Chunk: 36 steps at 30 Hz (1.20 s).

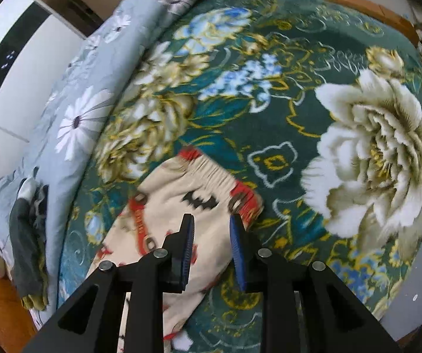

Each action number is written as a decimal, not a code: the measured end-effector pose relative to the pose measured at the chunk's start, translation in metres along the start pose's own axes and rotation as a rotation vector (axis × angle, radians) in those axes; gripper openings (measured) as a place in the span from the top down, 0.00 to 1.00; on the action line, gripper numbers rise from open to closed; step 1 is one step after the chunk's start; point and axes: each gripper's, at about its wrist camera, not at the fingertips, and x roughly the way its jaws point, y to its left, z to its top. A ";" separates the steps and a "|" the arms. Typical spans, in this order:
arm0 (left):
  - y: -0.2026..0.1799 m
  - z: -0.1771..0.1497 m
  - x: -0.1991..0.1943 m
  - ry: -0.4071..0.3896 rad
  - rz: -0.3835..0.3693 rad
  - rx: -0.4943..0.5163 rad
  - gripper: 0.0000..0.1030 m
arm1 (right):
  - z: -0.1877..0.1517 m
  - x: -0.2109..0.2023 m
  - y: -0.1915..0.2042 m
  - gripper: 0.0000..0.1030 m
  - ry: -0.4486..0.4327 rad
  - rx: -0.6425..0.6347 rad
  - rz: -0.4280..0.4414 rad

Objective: Fold clothes

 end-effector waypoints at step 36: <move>-0.011 -0.013 0.000 -0.166 0.200 0.148 0.92 | -0.057 -0.029 0.110 0.75 0.060 -0.275 0.065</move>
